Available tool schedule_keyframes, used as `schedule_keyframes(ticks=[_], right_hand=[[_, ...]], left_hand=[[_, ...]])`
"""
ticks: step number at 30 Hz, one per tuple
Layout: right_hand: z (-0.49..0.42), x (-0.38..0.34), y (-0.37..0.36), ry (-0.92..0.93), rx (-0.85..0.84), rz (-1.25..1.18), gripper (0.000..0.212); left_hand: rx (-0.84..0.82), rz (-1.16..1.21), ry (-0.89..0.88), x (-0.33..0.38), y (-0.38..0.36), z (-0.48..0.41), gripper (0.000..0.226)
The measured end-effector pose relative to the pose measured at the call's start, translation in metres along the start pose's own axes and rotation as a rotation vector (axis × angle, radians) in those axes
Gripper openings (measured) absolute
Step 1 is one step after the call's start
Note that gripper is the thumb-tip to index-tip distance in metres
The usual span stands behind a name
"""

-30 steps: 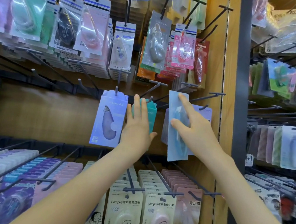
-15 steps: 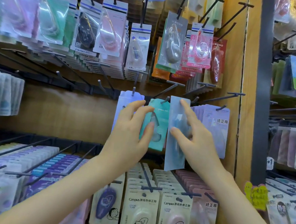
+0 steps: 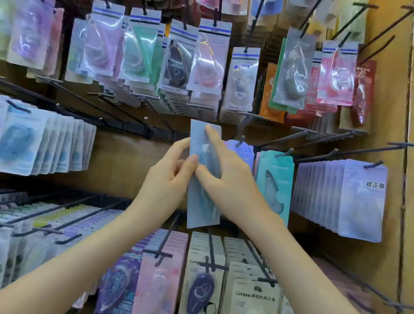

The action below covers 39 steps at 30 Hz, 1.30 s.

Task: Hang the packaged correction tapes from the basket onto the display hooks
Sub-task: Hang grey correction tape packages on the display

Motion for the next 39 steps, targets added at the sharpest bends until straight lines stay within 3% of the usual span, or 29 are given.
schedule_keyframes(ticks=[3, 8, 12, 18, 23, 29, 36, 39], right_hand=[[-0.016, -0.003, -0.016, -0.035, -0.057, 0.027, 0.065], [-0.021, -0.004, -0.028, -0.081, 0.019, 0.078, 0.07], [-0.011, -0.002, -0.041, -0.081, 0.062, 0.333, 0.081], [-0.02, 0.003, -0.065, -0.202, 0.057, 0.427, 0.068], [-0.038, 0.018, -0.08, -0.378, -0.031, 0.387, 0.069], [-0.035, 0.017, -0.088, -0.467, -0.082, 0.443, 0.073], [0.0, -0.033, -0.091, -0.335, 0.004, 0.544, 0.073], [0.024, -0.068, -0.103, -0.259, -0.014, 0.481, 0.075]], left_hand=[[-0.004, 0.011, 0.074, -0.004, 0.016, -0.011, 0.027], [-0.07, -0.03, 0.122, -0.01, 0.027, -0.028, 0.027], [-0.119, -0.149, 0.175, -0.022, 0.025, -0.04, 0.031], [-0.074, -0.074, 0.301, -0.042, 0.041, -0.054, 0.032], [0.077, -0.401, 0.178, -0.055, 0.068, -0.049, 0.025], [0.052, -0.572, 0.044, -0.056, 0.087, -0.021, 0.03], [0.104, -0.691, -0.035, -0.052, 0.125, 0.038, 0.039], [0.116, -0.707, -0.018, -0.051, 0.146, 0.077, 0.041]])
Point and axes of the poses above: each hand's wrist, its own z-axis away from the middle knuckle, its own y-axis out of the back of the hand, x = y × z, the point moved 1 cm from there along -z, towards the middle knuckle, and after that the axes turned 8 degrees about y, right-handed, at the moved point
